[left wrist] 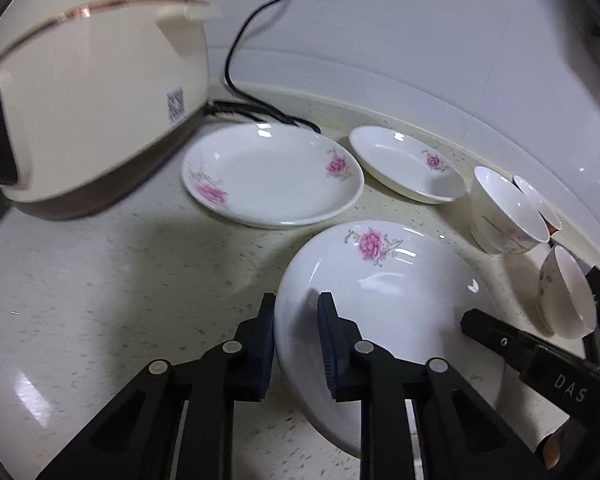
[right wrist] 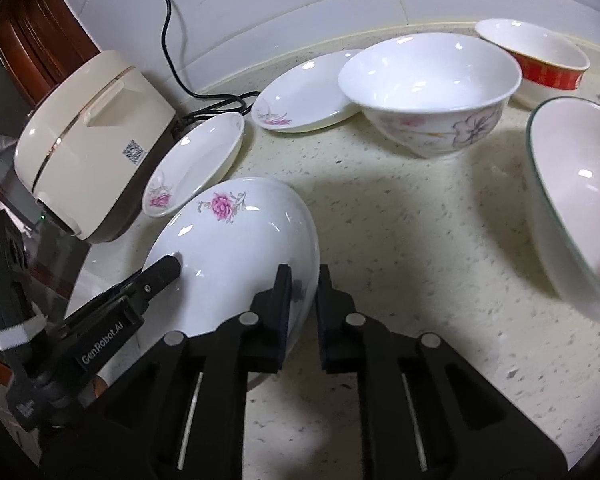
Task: Organize plates and bowls
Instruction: 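Lift the plate with both tools and carry it toward the rice cooker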
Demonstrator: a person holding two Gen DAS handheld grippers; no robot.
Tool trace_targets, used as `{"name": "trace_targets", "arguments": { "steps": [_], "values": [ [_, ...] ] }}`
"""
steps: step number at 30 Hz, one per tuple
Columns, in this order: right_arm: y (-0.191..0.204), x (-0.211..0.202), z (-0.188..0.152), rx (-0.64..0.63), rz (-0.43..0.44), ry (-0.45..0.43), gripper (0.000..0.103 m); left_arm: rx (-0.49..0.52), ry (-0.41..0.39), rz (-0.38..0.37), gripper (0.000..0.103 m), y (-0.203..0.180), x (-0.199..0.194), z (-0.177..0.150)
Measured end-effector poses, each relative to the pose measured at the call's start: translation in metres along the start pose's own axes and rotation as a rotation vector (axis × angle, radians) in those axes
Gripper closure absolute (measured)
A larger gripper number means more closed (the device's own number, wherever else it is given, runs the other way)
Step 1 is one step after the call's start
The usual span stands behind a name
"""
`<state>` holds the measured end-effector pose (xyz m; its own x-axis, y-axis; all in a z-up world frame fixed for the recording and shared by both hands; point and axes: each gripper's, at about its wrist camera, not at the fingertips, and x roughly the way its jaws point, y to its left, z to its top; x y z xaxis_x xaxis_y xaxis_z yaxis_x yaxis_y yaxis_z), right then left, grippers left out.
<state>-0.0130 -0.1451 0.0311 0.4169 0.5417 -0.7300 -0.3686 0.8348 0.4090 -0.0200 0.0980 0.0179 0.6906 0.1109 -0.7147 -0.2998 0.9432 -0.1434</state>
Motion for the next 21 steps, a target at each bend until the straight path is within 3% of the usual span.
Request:
{"name": "trace_targets", "arguments": {
  "steps": [21],
  "values": [
    [0.077,-0.007,-0.030,-0.147,0.161,-0.043,0.088,-0.079,-0.087,0.086,0.082,0.068,-0.075,-0.022]
  ]
}}
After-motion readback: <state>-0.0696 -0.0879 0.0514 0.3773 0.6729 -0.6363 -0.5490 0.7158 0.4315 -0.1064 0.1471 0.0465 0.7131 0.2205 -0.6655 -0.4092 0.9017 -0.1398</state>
